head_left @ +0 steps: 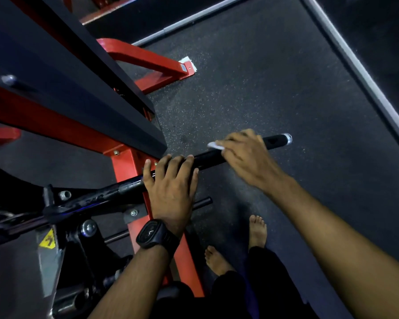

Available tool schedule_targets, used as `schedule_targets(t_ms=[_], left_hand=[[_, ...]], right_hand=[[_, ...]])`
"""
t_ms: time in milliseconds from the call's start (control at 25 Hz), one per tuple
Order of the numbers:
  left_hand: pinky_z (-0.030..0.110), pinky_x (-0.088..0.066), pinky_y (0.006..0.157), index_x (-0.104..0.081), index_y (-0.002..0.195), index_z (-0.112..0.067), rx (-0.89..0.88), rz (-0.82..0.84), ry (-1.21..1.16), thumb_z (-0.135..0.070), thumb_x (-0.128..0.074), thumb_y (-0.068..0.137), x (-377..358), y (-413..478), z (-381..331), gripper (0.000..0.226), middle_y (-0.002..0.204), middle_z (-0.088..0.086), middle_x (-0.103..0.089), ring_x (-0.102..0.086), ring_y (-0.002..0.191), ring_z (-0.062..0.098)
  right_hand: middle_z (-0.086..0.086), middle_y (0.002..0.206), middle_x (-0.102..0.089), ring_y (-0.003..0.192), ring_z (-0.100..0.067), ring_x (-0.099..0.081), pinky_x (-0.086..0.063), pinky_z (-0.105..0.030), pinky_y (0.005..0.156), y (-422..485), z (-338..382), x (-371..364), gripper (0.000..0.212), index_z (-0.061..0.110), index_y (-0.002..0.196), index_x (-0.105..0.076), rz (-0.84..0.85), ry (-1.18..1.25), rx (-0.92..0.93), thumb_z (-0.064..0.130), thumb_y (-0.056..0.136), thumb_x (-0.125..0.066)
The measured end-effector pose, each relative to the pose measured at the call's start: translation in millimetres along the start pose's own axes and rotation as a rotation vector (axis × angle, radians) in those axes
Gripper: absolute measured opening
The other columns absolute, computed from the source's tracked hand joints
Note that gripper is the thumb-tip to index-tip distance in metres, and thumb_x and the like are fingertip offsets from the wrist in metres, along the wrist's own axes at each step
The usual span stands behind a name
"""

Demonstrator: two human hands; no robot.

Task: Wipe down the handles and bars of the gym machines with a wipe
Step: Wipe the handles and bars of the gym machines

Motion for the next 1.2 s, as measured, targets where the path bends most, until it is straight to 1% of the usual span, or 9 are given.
schedule_targets(t_ms=[80, 200, 320, 440, 600, 760, 960, 1080, 1200], left_hand=[[0.052, -0.021, 0.111, -0.065, 0.118, -0.02, -0.004, 0.001, -0.003, -0.036, -0.052, 0.094, 0.6, -0.6, -1.4, 0.032, 0.114, 0.0, -0.066, -0.053, 0.117, 0.024], [0.053, -0.023, 0.11, -0.066, 0.118, -0.021, -0.011, 0.0, -0.011, -0.036, -0.051, 0.095, -0.7, -2.9, -4.4, 0.032, 0.115, -0.001, -0.067, -0.053, 0.116, 0.022], [0.054, -0.024, 0.11, -0.065, 0.118, -0.023, -0.01, 0.006, 0.002, -0.037, -0.055, 0.094, -0.9, -3.5, -6.3, 0.03, 0.115, -0.003, -0.066, -0.054, 0.117, 0.022], [0.052, -0.022, 0.111, -0.065, 0.118, -0.023, -0.006, 0.016, -0.002, -0.036, -0.057, 0.093, -3.3, -2.6, -8.3, 0.029, 0.115, -0.004, -0.067, -0.054, 0.118, 0.023], [0.051, -0.022, 0.11, -0.066, 0.117, -0.022, -0.017, 0.007, -0.013, -0.036, -0.059, 0.093, -5.3, -1.3, -14.5, 0.029, 0.115, -0.003, -0.067, -0.054, 0.119, 0.024], [0.05, -0.021, 0.11, -0.066, 0.119, -0.022, -0.019, 0.036, -0.012, -0.038, -0.059, 0.093, -11.0, 0.5, -16.2, 0.031, 0.117, -0.003, -0.067, -0.053, 0.122, 0.024], [0.05, -0.021, 0.109, -0.066, 0.119, -0.021, -0.018, 0.026, -0.014, -0.038, -0.059, 0.094, -12.5, 2.5, -20.4, 0.031, 0.117, -0.003, -0.067, -0.054, 0.123, 0.024], [0.05, -0.021, 0.108, -0.065, 0.12, -0.021, -0.01, 0.038, -0.023, -0.039, -0.058, 0.094, -13.5, 3.9, -20.5, 0.033, 0.118, -0.003, -0.067, -0.053, 0.123, 0.024], [0.052, -0.022, 0.108, -0.065, 0.12, -0.022, -0.019, 0.052, -0.015, -0.04, -0.057, 0.094, -14.0, 7.6, -22.7, 0.033, 0.118, -0.003, -0.067, -0.053, 0.123, 0.024]], right_hand=[[-0.001, 0.106, -0.064, 0.099, -0.021, -0.049, -0.039, -0.027, 0.089, -5.2, -9.5, 3.5, 0.035, 0.015, 0.118, -0.069, -0.108, 0.087, -0.041, 0.021, 0.093, -0.046], [-0.005, 0.105, -0.064, 0.097, -0.019, -0.051, -0.029, -0.008, 0.09, -14.8, -8.9, 0.8, 0.024, 0.008, 0.11, -0.071, -0.19, 0.114, 0.046, 0.005, 0.088, -0.062], [-0.006, 0.099, -0.064, 0.092, -0.027, -0.057, -0.03, -0.015, 0.083, -24.7, -33.6, 17.0, 0.018, 0.009, 0.102, -0.072, -0.355, 0.169, -0.175, 0.004, 0.088, -0.063], [-0.004, 0.099, -0.062, 0.097, -0.022, -0.047, -0.032, -0.023, 0.085, -41.2, -7.8, 5.0, 0.03, 0.01, 0.111, -0.07, -0.367, 0.077, -0.07, -0.001, 0.084, -0.063], [0.0, 0.09, -0.05, 0.089, -0.016, -0.042, -0.035, -0.007, 0.079, -46.2, -37.0, 6.1, 0.037, 0.014, 0.124, -0.066, -0.518, 0.242, -0.303, 0.004, 0.089, -0.063], [-0.007, 0.1, -0.054, 0.095, -0.016, -0.055, -0.046, -0.015, 0.086, -51.2, -9.2, -5.7, 0.024, 0.006, 0.112, -0.071, -0.526, 0.286, -0.137, 0.004, 0.089, -0.063], [-0.003, 0.101, -0.065, 0.095, -0.016, -0.066, -0.051, -0.02, 0.078, -73.5, -45.6, -44.8, 0.006, 0.017, 0.087, -0.062, -0.783, 0.996, -0.879, 0.013, 0.092, -0.064], [-0.001, 0.091, -0.068, 0.085, -0.008, -0.067, -0.052, -0.023, 0.083, -66.8, -22.1, -74.2, 0.005, 0.014, 0.092, -0.06, -0.833, 1.514, -1.076, 0.01, 0.095, -0.059], [-0.001, 0.088, -0.069, 0.077, -0.005, -0.064, -0.051, -0.019, 0.077, -63.7, -13.4, -75.1, 0.006, 0.015, 0.091, -0.061, -0.746, 1.588, -1.114, 0.011, 0.095, -0.059]])
Point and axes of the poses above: each hand's wrist, its own y-axis towards the middle knuckle, its own x-axis out of the back of the hand, z = x × y, the point moved 8 cm from there along y, towards the middle knuckle
